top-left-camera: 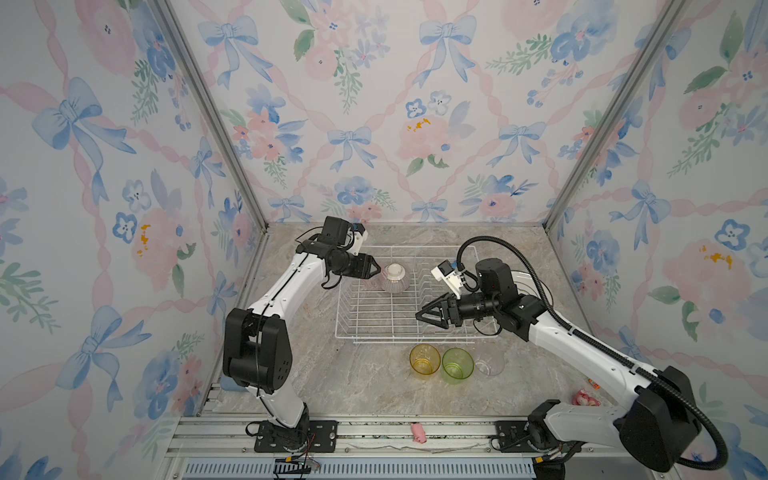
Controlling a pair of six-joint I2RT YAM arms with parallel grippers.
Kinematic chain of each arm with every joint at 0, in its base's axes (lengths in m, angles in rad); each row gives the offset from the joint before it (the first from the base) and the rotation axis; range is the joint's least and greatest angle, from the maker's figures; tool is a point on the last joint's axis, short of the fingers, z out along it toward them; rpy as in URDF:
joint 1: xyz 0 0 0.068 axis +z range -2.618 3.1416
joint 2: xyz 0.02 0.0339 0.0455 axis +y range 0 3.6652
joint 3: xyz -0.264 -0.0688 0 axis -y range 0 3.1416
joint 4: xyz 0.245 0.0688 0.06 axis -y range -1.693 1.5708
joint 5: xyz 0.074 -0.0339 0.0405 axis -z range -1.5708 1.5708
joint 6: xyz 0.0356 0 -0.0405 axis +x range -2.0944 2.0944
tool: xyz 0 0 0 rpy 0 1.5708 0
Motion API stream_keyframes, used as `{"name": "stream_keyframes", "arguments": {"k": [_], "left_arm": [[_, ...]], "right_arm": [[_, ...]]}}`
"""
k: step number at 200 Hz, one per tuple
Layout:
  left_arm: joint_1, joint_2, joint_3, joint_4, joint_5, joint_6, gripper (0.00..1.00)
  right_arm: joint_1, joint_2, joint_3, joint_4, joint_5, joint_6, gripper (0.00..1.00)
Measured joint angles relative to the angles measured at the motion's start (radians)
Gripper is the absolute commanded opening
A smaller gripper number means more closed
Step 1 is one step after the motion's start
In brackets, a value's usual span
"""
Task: Unload the mixed dishes from the dish rack
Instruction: 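Grasp the pink cup with the left gripper and lift it while the right gripper rises, then carry the pink cup toward the right gripper and close the right gripper on it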
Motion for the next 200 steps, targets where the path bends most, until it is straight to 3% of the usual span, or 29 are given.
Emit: {"name": "stream_keyframes", "arguments": {"k": [30,97,136,166,200], "left_arm": [[0.001,-0.056,-0.019,0.038,0.174,-0.002,0.58],[0.001,-0.159,-0.116,0.193,0.492,-0.051,0.59],[-0.006,-0.168,-0.180,0.286,0.596,-0.102,0.59],[-0.018,-0.179,-0.234,0.372,0.639,-0.154,0.59],[-0.023,-0.202,-0.328,0.578,0.692,-0.280,0.59]], "right_arm": [[-0.016,0.035,-0.056,0.194,-0.028,0.117,0.50],[-0.034,0.071,-0.084,0.501,-0.034,0.303,0.48],[-0.036,0.114,-0.084,0.640,-0.024,0.368,0.46],[-0.036,0.165,-0.084,0.768,-0.024,0.446,0.38],[-0.036,0.233,-0.082,0.959,-0.028,0.568,0.31]]}}
